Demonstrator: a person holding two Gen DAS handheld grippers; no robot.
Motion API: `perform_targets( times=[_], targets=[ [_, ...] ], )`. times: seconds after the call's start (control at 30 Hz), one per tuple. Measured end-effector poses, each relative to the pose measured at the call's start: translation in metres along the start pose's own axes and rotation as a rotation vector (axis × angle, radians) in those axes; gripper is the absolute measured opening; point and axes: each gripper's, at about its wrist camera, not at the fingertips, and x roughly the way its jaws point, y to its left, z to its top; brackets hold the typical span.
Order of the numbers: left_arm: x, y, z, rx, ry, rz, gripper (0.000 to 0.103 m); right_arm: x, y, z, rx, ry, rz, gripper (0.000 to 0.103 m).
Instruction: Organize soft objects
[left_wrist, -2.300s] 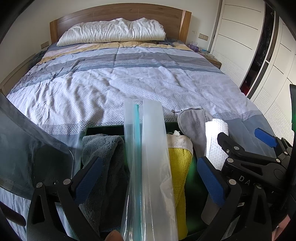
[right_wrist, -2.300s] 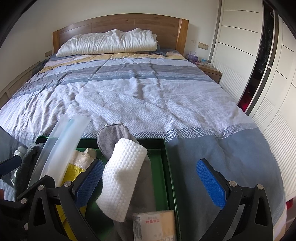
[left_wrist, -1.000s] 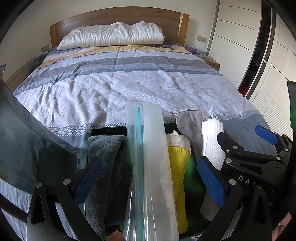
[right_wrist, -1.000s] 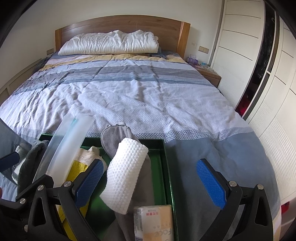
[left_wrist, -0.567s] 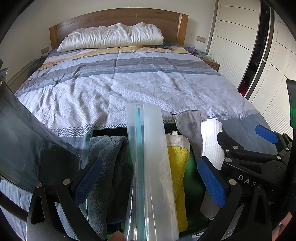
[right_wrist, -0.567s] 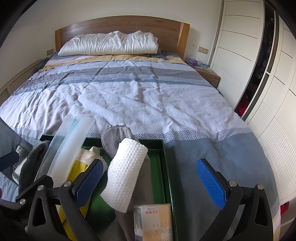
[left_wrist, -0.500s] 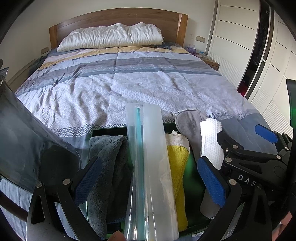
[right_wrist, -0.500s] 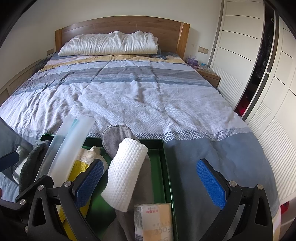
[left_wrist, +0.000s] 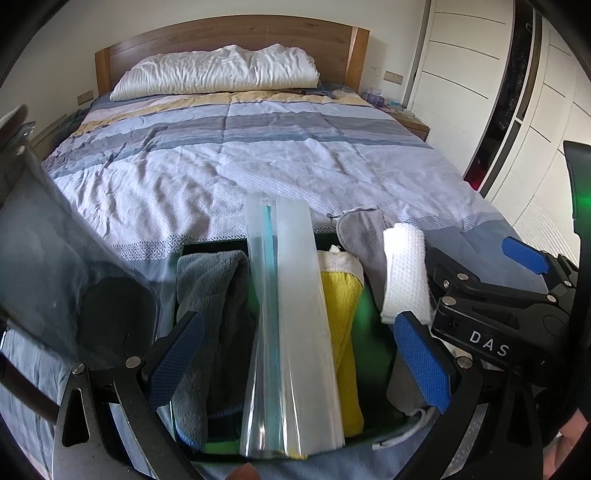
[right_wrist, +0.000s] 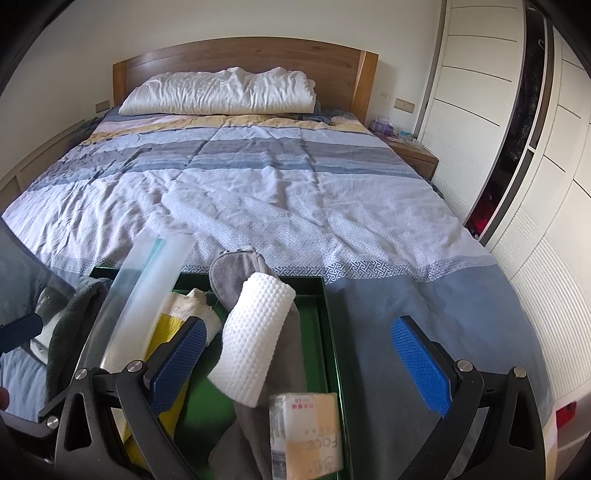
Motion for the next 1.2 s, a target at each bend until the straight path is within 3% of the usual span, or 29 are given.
perform_targets(
  times=[0.27, 0.6, 0.9, 1.2],
  targets=[
    [-0.034, 0.005, -0.014, 0.003, -0.005, -0.024, 0.101, -0.042, 0.006, -0.012, -0.027, -0.024, 0.01, 0.103],
    [-0.103, 0.042, -0.046, -0.023, -0.033, -0.052, 0.101, -0.133, 0.034, -0.033, -0.057, -0.072, 0.037, 0.103],
    [-0.167, 0.093, -0.095, -0.022, -0.044, 0.022, 0.101, -0.226, 0.079, -0.074, -0.072, -0.1, 0.095, 0.103],
    [-0.222, 0.137, -0.135, -0.043, -0.069, 0.09, 0.101, -0.298, 0.129, -0.117, -0.073, -0.101, 0.099, 0.103]
  ],
)
